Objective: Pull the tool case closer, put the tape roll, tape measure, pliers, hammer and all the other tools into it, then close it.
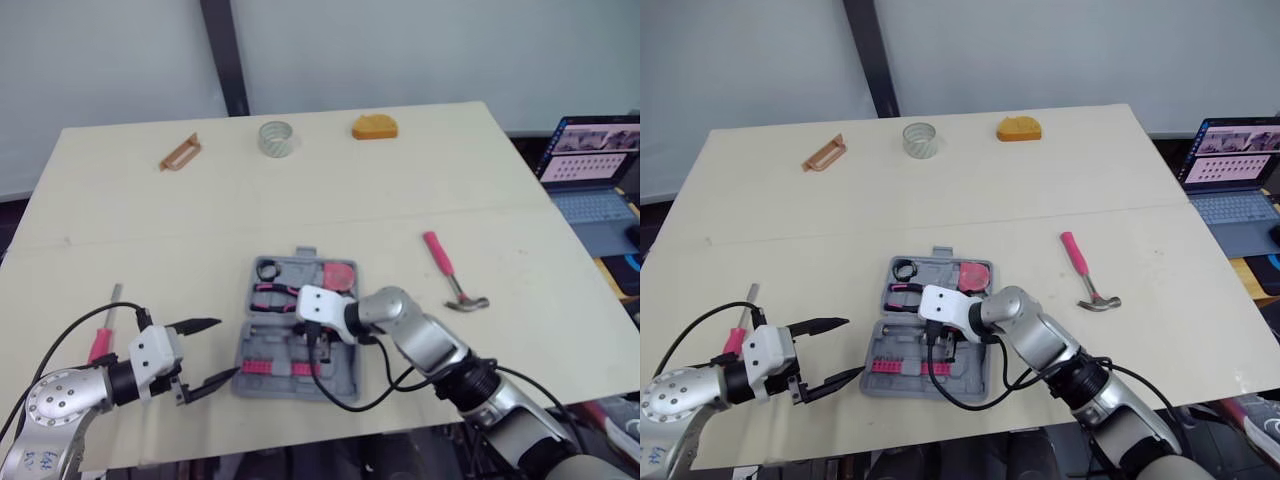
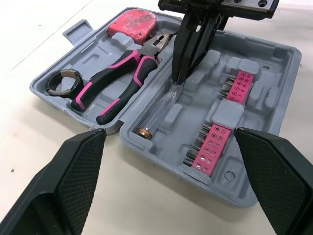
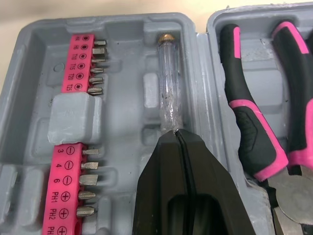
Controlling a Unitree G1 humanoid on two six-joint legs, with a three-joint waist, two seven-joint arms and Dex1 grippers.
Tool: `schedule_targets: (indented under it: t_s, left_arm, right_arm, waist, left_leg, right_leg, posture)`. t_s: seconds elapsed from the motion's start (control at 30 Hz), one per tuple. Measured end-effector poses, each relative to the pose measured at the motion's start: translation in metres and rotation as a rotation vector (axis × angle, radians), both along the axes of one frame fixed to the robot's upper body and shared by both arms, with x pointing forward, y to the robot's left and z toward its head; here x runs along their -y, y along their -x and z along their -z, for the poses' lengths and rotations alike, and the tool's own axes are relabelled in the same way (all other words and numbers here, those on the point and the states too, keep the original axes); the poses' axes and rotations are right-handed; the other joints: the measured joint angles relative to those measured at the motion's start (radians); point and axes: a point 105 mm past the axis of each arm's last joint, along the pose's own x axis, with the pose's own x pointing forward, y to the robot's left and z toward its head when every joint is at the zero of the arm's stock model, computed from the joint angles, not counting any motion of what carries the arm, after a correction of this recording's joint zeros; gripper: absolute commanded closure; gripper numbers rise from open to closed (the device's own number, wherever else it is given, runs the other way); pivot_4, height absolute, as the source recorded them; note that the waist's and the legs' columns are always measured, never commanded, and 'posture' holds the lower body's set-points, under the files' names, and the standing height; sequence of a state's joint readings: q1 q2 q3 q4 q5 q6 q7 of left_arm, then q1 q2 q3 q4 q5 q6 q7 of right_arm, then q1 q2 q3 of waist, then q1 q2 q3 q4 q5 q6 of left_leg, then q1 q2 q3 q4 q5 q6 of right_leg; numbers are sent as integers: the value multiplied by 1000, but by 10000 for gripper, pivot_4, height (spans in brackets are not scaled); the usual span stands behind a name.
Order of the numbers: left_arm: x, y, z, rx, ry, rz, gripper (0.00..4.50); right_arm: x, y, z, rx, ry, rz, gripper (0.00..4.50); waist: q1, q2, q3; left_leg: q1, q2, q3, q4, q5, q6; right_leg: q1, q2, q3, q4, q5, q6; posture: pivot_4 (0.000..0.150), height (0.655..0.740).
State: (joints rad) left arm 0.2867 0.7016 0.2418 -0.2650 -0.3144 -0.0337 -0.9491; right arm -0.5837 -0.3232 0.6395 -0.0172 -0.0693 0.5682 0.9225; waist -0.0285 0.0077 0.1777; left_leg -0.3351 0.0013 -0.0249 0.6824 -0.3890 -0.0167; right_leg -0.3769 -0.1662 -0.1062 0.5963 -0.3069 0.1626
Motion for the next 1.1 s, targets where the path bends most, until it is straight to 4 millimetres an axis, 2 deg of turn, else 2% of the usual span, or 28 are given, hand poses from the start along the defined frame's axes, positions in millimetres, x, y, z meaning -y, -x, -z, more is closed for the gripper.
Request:
schedule_targets:
  t_s: [0.47,0.67,0.73,0.87,0.93,1.0,1.03,1.1]
  left_arm:
    - [1,0,0,-1,2,4,0]
    - [2,-4,1,-18,9,-7,0]
    - [1,-5,2,-32,12,-18,0]
    - [-3,-9,0,-47,16,-46,0]
    - [-9,-11,-2,-56,20,-79,0]
    - [-18,-12,-4,-80,26,-119,0]
    - [-22,-12,-6,-88,34,-143,0]
    - [-34,-11,-7,-104,48,-199,0]
  right_arm:
    - [-1,0,0,19,27,-14,44705]
    - [2,-2,-4,-67,-89,34,44705]
    - [6,-3,-9,-102,-145,55,44705]
    - [30,-10,-42,-93,-276,98,44705]
    - [54,-14,-58,-74,-315,146,39604]
    - [87,-15,-62,-84,-322,214,32913]
    - [104,-12,-60,-109,-323,253,27115]
    - [134,-8,-57,-151,-322,331,18613]
  waist:
    - [0,0,-4]
    - [0,0,-4]
    - [1,1,-3]
    - [4,1,-2]
    - [5,1,-2]
    - [7,1,-2]
    - [8,0,-2]
    - [10,0,-1]
  left_leg:
    - [1,0,0,0,0,0]
    - [0,0,0,0,0,0]
    - [-1,0,0,0,0,0]
    - [-2,0,-1,0,0,0]
    - [-2,0,-1,0,0,0]
    - [-2,0,-1,0,0,0]
    - [-3,0,-1,0,0,1]
    - [-2,0,0,0,0,1]
  right_leg:
    - [0,0,0,0,0,0]
    - [0,0,0,0,0,0]
    - [0,0,0,-1,0,0]
    - [0,0,0,-1,0,0]
    - [0,0,-1,-1,0,0]
    - [0,0,-1,-2,0,0]
    - [0,0,-1,-2,0,0]
    - [0,0,-1,-3,0,0]
  posture:
    - [1500,7400]
    - [1500,7400]
    - [1500,7400]
    - [1500,7400]
    - [1500,7400]
    - [1500,7400]
    - [1500,7400]
    - [1500,7400]
